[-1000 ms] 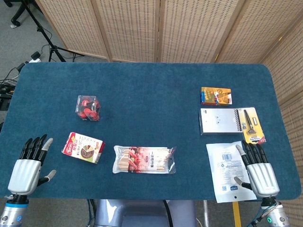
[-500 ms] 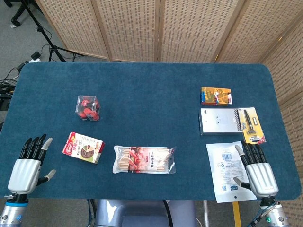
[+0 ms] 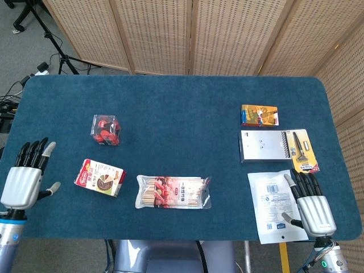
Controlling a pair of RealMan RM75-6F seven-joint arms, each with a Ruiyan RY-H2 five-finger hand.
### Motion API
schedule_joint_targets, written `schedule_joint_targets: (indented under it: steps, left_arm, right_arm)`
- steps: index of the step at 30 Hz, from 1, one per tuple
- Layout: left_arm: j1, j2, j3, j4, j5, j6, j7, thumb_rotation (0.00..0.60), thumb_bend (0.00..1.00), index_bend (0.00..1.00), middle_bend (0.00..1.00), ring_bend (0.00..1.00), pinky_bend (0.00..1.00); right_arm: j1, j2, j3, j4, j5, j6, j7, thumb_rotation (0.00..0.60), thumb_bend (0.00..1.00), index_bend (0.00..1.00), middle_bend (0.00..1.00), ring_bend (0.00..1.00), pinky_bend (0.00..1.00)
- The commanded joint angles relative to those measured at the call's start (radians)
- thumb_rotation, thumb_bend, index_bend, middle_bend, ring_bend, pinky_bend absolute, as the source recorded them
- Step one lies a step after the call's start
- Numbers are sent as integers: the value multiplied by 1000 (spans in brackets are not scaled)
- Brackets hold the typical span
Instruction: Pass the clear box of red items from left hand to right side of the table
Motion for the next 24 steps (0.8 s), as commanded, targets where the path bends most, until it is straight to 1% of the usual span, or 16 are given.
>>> schedule_joint_targets:
  steps: [1,5,9,11,14,18,21,24]
  left_arm:
    - [-102,69,-78,0,-149,-158,-13,600,146,0,0,0,0]
    - [-180,79,-105,36,-271,-302,-26,600,148,0,0,0,0]
    - [-247,73,-120,80,-350,-392,-16,600,152,0,0,0,0]
    - [-275,69,-123,94,-380,-423,-4,600,155,0,0,0,0]
    - [-316,59,-123,112,-406,-439,43,600,155,0,0,0,0]
    - [-359,54,-124,104,-443,-453,98,600,155,0,0,0,0]
    - [-397,53,-119,108,-477,-483,140,600,155,0,0,0,0]
    - [-458,45,-109,133,-522,-560,173,600,156,0,0,0,0]
  right_arm:
    - [1,-2,-1,1,-1,-1,-4,600,91,0,0,0,0]
    - [3,-8,-1,5,2,-8,-10,600,91,0,0,0,0]
    - [7,-13,-1,9,9,-20,-15,600,90,0,0,0,0]
    - [9,-16,0,11,11,-25,-16,600,90,0,0,0,0]
    - [13,-21,2,18,15,-30,-16,600,91,0,0,0,0]
    - [17,-26,3,23,21,-38,-15,600,92,0,0,0,0]
    - [18,-28,2,26,23,-42,-16,600,91,0,0,0,0]
    - [17,-28,0,25,20,-39,-15,600,92,0,0,0,0]
